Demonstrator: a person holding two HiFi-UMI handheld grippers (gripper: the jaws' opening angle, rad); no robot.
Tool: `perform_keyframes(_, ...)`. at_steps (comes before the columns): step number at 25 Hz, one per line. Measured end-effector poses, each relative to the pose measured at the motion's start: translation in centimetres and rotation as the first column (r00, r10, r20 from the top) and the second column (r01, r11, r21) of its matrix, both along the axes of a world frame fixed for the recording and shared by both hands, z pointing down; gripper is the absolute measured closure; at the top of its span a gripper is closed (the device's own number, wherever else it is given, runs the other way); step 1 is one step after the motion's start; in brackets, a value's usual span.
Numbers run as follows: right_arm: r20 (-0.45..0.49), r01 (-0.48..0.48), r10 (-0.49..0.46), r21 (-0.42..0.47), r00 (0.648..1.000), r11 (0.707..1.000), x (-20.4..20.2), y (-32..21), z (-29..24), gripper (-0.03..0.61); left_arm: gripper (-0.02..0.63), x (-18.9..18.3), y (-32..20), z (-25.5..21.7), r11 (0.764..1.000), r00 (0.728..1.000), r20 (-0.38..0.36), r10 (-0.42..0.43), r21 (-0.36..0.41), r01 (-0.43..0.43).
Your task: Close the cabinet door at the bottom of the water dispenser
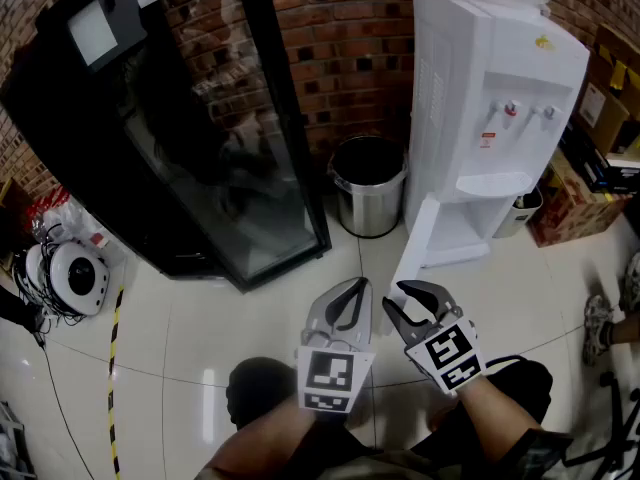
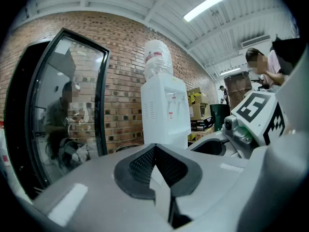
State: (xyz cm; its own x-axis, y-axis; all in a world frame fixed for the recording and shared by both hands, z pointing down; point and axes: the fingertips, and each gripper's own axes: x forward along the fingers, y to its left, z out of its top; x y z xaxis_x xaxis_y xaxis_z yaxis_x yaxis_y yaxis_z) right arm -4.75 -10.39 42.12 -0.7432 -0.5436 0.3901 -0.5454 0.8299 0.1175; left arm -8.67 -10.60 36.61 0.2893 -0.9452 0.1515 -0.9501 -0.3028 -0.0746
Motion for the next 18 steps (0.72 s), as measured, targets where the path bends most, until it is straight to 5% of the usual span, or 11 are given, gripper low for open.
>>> perform_keyframes(18,-0.223,-0.019,-0.004,-0.101,0.975,0.995,1.0,0.0,6.1,0.443,0.614,1.9,-0.1,-0.7,0.999,0.999,-0.033,0.043,0.012,-0.043)
